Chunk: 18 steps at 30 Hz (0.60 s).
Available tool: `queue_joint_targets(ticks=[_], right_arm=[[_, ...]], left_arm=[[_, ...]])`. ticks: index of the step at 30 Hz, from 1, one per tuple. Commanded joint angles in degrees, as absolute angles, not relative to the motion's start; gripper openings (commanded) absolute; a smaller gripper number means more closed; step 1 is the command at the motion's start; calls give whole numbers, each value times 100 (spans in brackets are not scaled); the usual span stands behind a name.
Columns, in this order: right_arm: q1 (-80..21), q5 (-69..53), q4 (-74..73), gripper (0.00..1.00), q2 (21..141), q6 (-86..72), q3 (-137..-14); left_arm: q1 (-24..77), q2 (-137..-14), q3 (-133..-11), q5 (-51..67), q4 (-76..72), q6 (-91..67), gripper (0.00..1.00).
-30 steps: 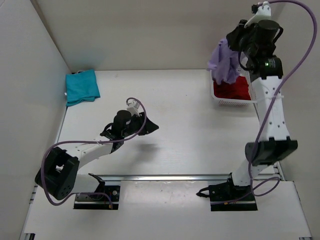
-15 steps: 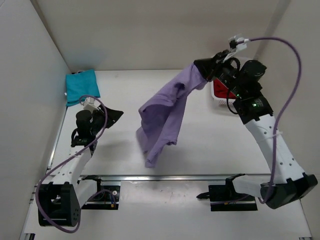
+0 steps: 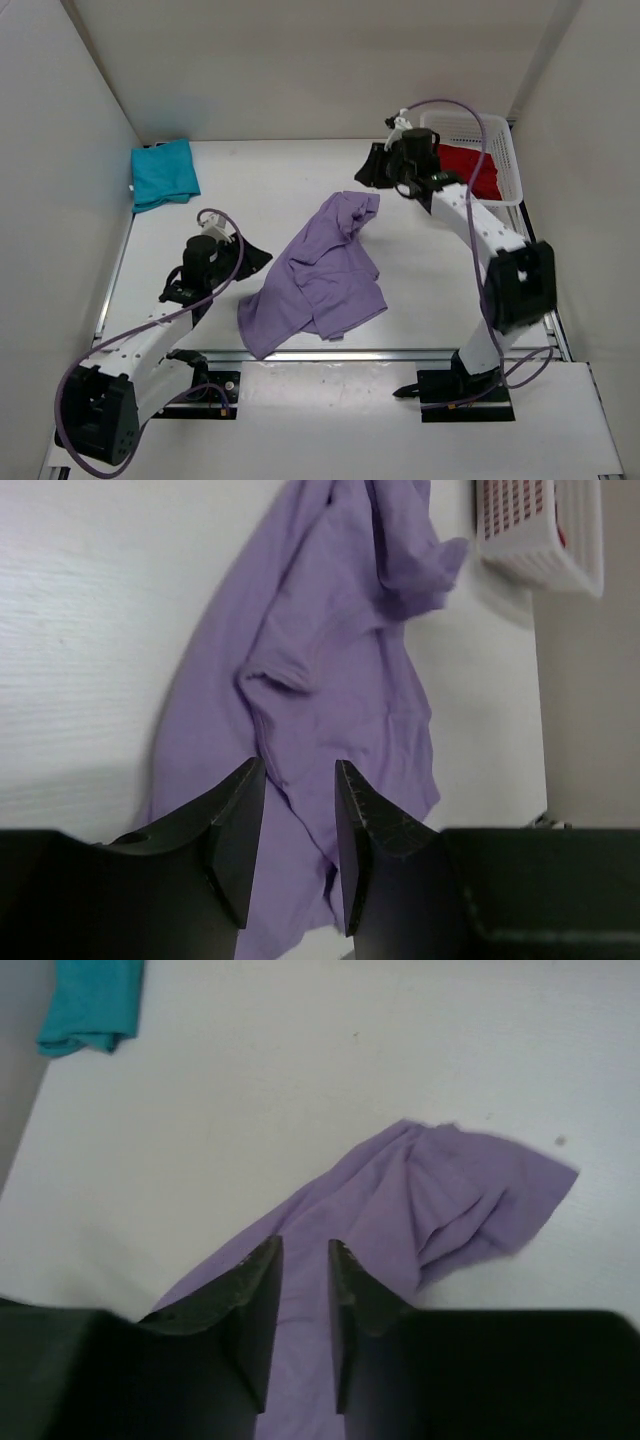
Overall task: Fold and stack the t-shirts
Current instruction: Move the tshirt to the center of the board, then flatten out the tshirt
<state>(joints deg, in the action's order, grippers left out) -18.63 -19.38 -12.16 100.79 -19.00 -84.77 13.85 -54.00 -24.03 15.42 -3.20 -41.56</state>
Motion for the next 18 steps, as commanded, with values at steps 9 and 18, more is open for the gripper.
queue_joint_targets(ticks=[9, 18], right_arm=[[-4174, -336, -518, 3, 7692, -2338, -4589], [-4841, -203, -369, 33, 8065, -1890, -4761]], left_arm=[[1538, -4967, -1601, 977, 395, -3788, 49], [1881, -5124, -1301, 624, 405, -3735, 56]])
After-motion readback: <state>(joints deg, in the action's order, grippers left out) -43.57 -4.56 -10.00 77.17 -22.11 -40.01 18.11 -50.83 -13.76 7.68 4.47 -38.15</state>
